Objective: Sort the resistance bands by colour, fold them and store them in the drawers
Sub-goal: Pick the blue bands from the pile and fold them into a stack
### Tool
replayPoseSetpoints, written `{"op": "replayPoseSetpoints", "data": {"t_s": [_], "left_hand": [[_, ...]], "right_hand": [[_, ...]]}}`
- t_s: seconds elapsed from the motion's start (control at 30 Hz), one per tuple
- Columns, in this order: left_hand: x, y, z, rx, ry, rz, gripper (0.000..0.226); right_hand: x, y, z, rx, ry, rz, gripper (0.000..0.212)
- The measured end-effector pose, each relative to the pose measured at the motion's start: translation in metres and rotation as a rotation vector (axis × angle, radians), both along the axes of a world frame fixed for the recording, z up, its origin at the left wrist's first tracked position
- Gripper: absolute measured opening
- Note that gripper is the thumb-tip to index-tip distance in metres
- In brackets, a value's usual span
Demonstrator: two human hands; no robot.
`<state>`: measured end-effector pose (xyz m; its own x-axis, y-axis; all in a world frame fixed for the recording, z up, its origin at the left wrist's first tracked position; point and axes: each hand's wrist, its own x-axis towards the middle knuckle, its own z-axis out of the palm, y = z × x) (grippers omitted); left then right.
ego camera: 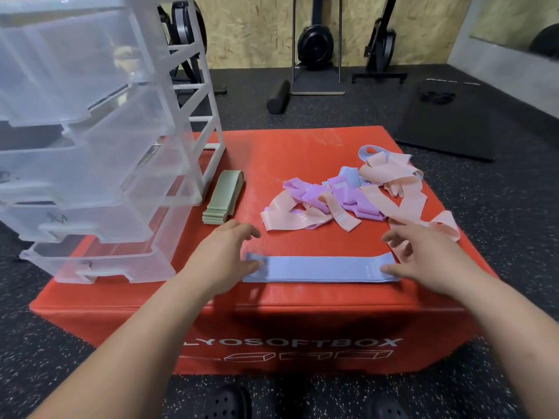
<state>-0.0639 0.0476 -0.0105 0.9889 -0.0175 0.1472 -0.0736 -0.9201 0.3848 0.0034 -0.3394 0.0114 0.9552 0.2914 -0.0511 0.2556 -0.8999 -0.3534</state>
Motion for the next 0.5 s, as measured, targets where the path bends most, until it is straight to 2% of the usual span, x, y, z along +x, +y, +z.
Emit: {"op": "replayPoseSetpoints", "data": {"t_s": [0.13, 0.33, 0.5], "left_hand": [[-0.001, 0.001, -0.002, 0.075, 0.131, -0.212, 0.082], [-0.001, -0.002, -0.006, 0.130, 0.127, -0.217, 0.072], [-0.001, -0.001, -0.005, 0.138, 0.128, -0.215, 0.070]], "right_hand": [[-0.002, 0.002, -0.009, -0.152, 0.029, 0.204, 0.073], [0.009, -0.003, -0.021, -0.241, 0.011, 0.193, 0.071], [0.013, -0.006, -0.025, -0.235, -0.001, 0.198, 0.070]]}}
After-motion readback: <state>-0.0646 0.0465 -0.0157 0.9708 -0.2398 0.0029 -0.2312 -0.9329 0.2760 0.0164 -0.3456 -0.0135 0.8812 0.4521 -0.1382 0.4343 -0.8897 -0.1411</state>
